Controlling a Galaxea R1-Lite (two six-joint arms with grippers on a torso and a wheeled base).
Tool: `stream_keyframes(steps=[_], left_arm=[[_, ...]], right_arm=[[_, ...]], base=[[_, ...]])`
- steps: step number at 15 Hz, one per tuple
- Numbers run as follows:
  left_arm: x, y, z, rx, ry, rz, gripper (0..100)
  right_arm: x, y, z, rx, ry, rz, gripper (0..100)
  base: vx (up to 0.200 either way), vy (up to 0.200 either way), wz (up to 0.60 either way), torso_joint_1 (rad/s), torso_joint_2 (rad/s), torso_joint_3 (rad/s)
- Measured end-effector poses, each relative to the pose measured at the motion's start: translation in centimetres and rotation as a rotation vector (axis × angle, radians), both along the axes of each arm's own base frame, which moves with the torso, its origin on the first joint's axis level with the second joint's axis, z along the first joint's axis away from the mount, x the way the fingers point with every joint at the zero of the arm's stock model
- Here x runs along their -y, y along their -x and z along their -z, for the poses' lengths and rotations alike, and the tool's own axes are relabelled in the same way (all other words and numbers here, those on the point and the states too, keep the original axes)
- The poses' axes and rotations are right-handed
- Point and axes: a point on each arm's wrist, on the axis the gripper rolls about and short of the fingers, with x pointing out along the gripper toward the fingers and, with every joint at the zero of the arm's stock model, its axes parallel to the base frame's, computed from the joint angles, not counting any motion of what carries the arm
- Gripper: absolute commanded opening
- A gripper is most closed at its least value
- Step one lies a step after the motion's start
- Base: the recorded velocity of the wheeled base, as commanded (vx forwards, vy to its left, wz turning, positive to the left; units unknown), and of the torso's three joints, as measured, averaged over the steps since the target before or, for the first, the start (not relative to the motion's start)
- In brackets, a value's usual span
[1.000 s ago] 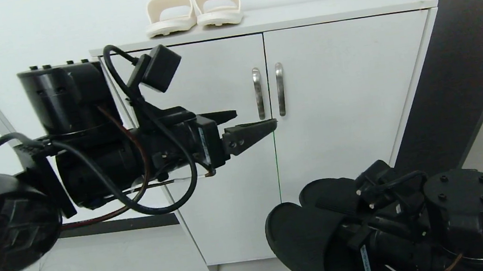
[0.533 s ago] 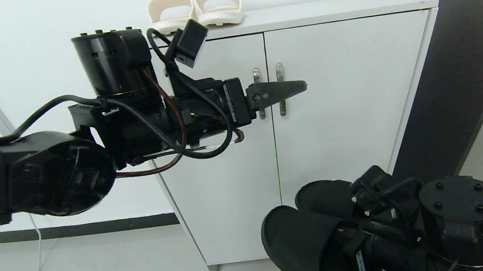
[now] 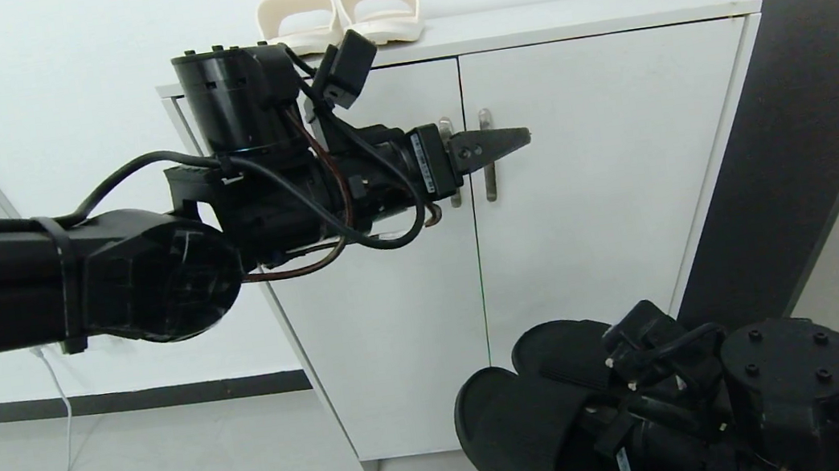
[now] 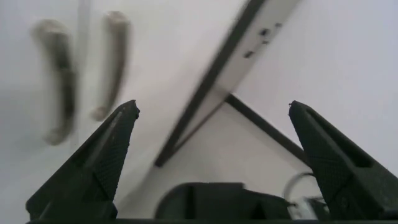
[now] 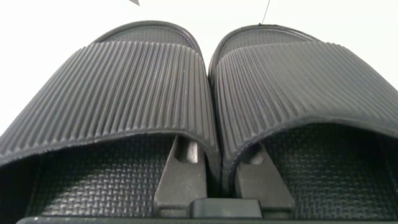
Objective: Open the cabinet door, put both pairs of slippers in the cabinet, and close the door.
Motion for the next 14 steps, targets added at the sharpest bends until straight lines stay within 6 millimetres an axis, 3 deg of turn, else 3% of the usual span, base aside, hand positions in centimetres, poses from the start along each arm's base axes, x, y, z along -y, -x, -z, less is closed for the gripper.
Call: stream_keyframes(steps=[5, 14], left_arm=[[0.9, -1.5, 1.3, 0.010, -0.044, -0.058, 100], [2.4, -3.2, 0.7, 0.010, -0.044, -0.050, 100]], right_arm=[[-0.1, 0.0, 0.2, -0.003, 0.007, -0.001, 0], [-0.2, -0.1, 0.4, -0.008, 0.013, -0.002, 0]], base=[[0.000, 0.000, 0.00, 0.000, 0.00, 0.000], [0.000, 0.000, 0.00, 0.000, 0.00, 0.000]])
